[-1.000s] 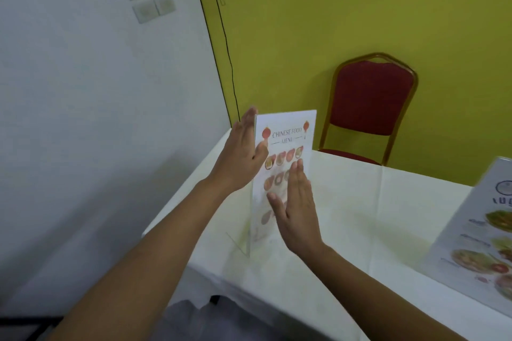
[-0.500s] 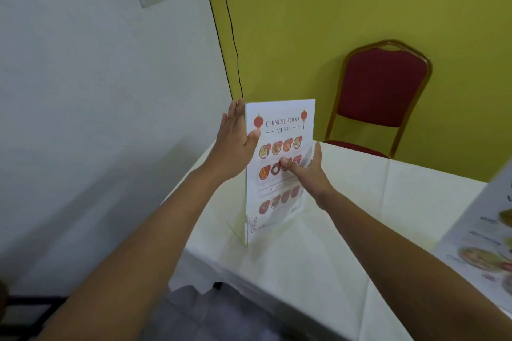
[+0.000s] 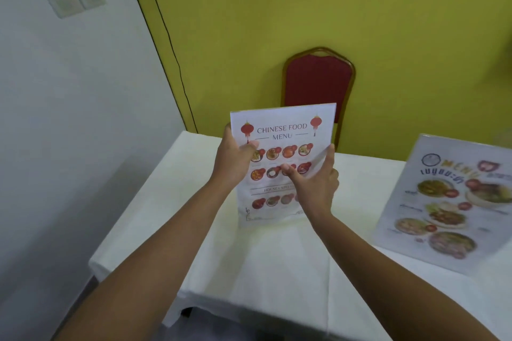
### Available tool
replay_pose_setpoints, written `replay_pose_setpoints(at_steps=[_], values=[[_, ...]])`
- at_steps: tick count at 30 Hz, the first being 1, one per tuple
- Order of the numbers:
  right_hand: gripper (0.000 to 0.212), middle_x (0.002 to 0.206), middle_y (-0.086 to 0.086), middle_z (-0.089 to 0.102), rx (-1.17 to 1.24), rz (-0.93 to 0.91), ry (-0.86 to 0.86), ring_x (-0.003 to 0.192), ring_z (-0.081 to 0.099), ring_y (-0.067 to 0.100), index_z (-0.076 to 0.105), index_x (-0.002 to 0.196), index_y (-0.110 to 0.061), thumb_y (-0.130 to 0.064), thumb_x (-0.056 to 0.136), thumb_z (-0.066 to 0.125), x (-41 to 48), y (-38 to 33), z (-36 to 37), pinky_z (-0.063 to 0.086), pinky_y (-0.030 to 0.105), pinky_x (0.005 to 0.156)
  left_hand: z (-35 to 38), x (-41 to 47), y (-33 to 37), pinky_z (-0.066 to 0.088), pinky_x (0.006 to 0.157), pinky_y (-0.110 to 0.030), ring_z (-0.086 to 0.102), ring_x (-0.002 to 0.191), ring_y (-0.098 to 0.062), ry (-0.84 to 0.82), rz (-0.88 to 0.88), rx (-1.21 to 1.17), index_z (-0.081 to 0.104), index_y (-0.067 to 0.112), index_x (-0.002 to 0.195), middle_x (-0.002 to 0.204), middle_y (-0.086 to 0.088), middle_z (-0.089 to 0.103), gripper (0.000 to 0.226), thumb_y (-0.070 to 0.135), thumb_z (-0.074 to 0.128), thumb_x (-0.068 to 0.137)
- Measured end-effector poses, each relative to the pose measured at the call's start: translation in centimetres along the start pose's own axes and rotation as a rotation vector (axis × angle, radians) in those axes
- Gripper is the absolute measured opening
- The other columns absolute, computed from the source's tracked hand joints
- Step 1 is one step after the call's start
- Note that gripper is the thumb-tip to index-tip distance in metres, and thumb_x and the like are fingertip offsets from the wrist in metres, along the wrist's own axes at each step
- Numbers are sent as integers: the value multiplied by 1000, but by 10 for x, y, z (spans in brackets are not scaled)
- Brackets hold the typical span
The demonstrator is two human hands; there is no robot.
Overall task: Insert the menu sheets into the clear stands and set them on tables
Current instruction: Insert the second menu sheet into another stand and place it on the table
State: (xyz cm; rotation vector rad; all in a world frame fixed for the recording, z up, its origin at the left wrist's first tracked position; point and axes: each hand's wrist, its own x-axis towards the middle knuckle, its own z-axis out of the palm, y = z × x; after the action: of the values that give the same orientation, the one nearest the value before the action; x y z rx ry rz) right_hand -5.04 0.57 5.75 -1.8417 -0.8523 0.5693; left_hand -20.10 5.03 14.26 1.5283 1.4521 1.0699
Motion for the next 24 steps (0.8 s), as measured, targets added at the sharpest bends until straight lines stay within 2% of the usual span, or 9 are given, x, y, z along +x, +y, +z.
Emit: replay_pose_setpoints(at_steps=[6,13,19,24], values=[[117,131,19,45,-83,24,117,124,38,39,7,150,-34,-63,61,77,0,25,-27,36,51,101,34,-3,-9,48,77,-26,61,95,-13,-106,-6,-44,45,16,128,114,5,61,39,16,60,92],[115,135,14,45,-87,6,188,125,38,36,11,148,-31,-63,61,78,-9,41,-31,39,53,99,44,-7,-25,57,83,-36,65,101,-17,-162,8,-69,44,20,126,114,4,63,37,19,60,92],[108,132,13,48,-147,-82,170,120,43,33,17,147,-24,-56,65,80,-11,53,-31,38,51,100,41,-13,-47,56,79,-32,65,103,-19,-174,-25,-11,44,18,128,119,0,64,36,23,56,95],[108,136,11,47,-140,-95,128,123,42,32,19,148,-22,-50,65,82,-7,56,-36,37,51,101,50,-21,-51,57,70,-26,65,96,-16,-101,-55,-24,41,19,132,120,0,63,40,27,55,95]])
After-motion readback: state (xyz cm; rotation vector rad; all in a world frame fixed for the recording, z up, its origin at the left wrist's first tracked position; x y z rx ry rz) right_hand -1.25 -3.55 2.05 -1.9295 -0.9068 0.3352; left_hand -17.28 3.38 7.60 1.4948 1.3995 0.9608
